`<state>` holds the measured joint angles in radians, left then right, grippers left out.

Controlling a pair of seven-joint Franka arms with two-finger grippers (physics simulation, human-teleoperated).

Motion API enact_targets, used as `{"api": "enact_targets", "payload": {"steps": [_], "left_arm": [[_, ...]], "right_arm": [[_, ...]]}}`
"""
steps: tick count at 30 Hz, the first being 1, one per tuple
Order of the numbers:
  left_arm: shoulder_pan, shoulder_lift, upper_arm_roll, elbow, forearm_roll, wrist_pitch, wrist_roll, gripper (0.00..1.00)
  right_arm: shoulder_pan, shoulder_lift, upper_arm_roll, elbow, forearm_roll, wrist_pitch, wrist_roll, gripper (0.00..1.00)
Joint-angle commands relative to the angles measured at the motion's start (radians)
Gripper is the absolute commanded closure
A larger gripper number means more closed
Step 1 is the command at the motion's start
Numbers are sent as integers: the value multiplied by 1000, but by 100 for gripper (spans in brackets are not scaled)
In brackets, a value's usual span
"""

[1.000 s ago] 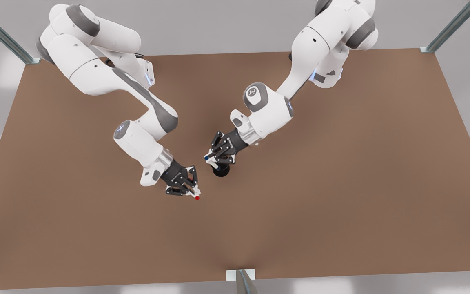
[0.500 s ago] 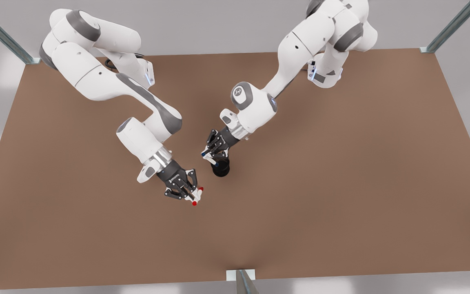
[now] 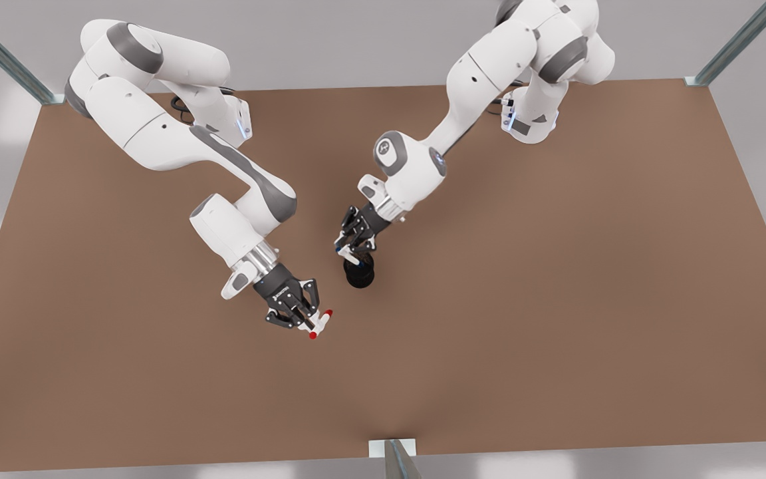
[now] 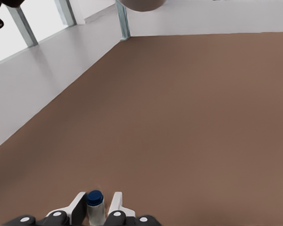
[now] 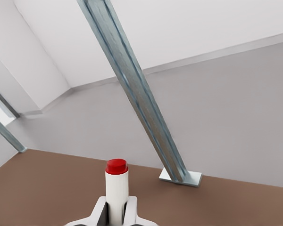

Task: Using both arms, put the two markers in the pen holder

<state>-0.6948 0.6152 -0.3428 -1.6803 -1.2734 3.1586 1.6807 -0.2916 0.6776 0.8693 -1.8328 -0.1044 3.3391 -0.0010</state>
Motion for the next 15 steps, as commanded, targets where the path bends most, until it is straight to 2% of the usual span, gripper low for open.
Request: {"api": "enact_targets", "payload": {"steps": [1, 4, 6, 9, 10, 11, 12, 14, 15], "left_arm": [[-5, -2, -1, 1, -37, 0, 34, 0], [-5, -3, 1, 1, -35, 0, 34, 0], [38, -66, 1, -56, -35, -28, 31, 0], [228, -308, 7, -266, -20, -369, 33, 0], [319, -362, 7, -312, 52, -497, 33, 0], [461, -377, 8, -309, 185, -701, 33, 0], [550, -382, 10, -289, 294, -822, 8, 0], [664, -308, 13, -55, 612, -1117, -259, 0], [664, -298, 22, -1, 709, -1146, -340, 0]], "right_arm": [[0, 0, 0, 1, 0, 5, 18, 76], [0, 14, 0, 1, -21, 8, 19, 76], [0, 26, 0, 1, -41, 11, 19, 76], [3, 42, -1, 1, -41, 28, 19, 76], [3, 45, 0, 1, -41, 28, 21, 76], [6, 45, 0, 1, -41, 29, 26, 76], [6, 45, 23, 1, -41, 31, 58, 76], [45, 43, 43, -6, -41, 115, 205, 76], [45, 42, 62, -19, -41, 123, 223, 76]]}}
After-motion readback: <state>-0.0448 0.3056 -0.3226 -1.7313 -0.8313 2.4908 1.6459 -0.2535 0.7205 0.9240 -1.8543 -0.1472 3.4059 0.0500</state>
